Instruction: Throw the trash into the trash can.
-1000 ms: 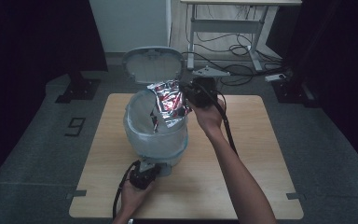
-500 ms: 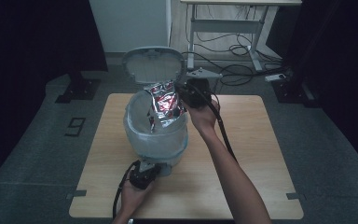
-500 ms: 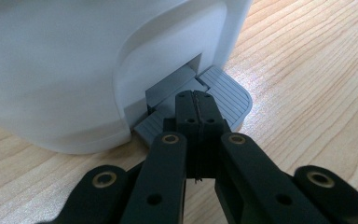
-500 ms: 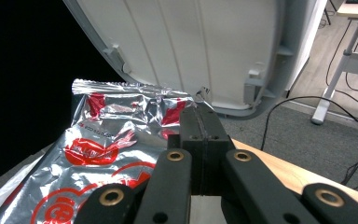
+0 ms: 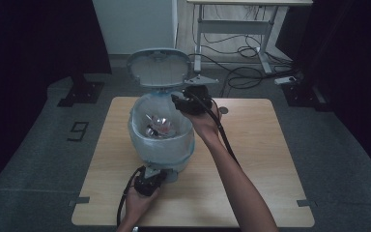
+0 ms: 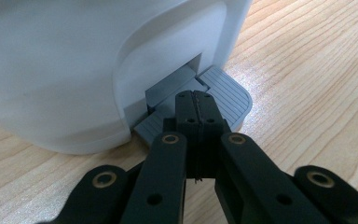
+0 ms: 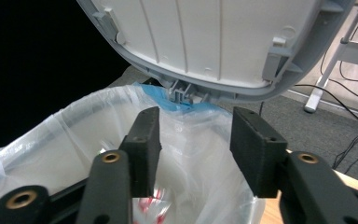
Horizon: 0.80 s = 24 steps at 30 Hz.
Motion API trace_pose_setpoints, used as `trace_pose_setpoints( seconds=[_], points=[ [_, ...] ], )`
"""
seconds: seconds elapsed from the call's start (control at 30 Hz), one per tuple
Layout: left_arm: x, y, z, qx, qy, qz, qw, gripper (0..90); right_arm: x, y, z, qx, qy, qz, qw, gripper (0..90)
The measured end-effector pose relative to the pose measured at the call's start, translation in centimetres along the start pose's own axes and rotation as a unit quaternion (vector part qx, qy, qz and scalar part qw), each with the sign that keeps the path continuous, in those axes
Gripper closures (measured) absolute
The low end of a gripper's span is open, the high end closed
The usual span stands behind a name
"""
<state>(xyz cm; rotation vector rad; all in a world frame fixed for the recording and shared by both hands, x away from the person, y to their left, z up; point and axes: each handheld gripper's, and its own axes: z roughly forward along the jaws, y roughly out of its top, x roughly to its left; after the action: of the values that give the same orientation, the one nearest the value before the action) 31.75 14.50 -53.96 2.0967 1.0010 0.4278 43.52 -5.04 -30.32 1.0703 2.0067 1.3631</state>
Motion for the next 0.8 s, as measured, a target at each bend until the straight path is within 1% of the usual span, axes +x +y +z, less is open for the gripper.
trace_pose_setpoints(
  seconds=[0.1, 0.3, 0.6, 0.8],
  points=[
    [0.0, 0.0, 0.0, 0.0, 0.0, 0.0, 1.0, 90.0, 0.1, -0.3, -0.2, 0.0, -0.011, -0.007, 0.9999, 48.6],
    [0.0, 0.0, 0.0, 0.0, 0.001, 0.0, 1.0, 90.0, -0.7, -0.7, -1.2, 0.0, -0.012, -0.008, 0.9999, 48.5],
    [0.0, 0.0, 0.0, 0.002, 0.001, 0.001, 1.0, 90.0, -1.9, -2.3, -3.0, -0.001, 0.007, -0.003, 1.0, 47.9],
    [0.0, 0.0, 0.0, 0.001, 0.0, -0.003, 1.0, 90.0, -3.2, -3.8, -4.9, -0.01, 0.016, 0.007, 0.9998, 47.6]
  ],
)
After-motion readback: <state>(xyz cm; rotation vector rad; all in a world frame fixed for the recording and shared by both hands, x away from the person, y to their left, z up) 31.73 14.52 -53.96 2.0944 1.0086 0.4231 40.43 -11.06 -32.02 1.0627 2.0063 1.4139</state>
